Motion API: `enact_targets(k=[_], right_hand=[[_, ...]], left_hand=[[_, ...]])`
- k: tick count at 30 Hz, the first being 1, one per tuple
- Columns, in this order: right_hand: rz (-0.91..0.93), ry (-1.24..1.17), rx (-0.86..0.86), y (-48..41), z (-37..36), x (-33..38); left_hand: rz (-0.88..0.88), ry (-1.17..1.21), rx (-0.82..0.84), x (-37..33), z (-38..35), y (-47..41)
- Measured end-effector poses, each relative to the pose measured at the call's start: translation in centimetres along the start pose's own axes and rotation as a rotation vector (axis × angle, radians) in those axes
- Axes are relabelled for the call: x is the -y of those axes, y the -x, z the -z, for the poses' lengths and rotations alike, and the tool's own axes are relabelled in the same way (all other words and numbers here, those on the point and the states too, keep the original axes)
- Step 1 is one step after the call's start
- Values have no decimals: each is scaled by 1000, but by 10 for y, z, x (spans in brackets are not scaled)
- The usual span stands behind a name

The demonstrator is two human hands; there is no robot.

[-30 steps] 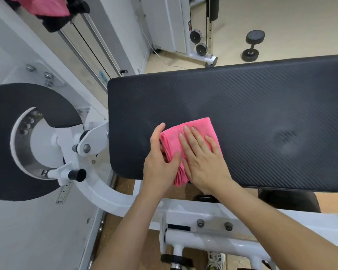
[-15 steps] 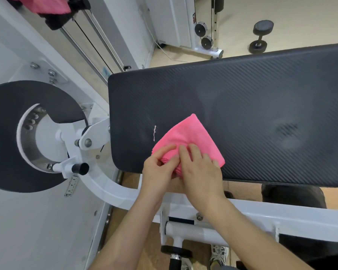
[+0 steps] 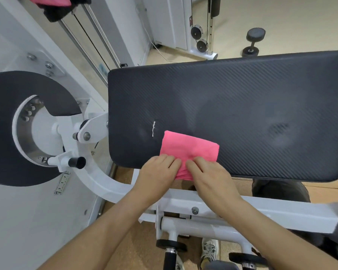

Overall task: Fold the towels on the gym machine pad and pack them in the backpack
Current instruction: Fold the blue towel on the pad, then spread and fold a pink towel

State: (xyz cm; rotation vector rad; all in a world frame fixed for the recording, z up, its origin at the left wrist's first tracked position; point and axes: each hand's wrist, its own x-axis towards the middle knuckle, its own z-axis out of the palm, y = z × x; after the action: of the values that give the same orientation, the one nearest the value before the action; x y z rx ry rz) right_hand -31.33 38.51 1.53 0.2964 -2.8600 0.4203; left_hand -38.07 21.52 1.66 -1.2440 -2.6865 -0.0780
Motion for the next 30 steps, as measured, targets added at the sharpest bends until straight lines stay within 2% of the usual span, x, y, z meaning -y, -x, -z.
enact_targets(k=[4, 8, 13, 17, 25, 30], right_hand=[[88, -61, 74, 9, -6, -22], [-67, -301, 158, -4, 7, -36], [-272, -588, 67, -15, 12, -45], [-401, -628, 23, -22, 10, -41], [-568, -512, -93, -33, 12, -30], [-492, -161, -71, -29, 13, -36]], left_hand=[[84, 214, 172, 9, 12, -4], [161, 448, 238, 24, 23, -14], [487, 792, 202, 36, 28, -22], [538, 701, 197, 32, 22, -33], [688, 513, 117, 21, 11, -47], [705, 411, 113, 17, 14, -50]])
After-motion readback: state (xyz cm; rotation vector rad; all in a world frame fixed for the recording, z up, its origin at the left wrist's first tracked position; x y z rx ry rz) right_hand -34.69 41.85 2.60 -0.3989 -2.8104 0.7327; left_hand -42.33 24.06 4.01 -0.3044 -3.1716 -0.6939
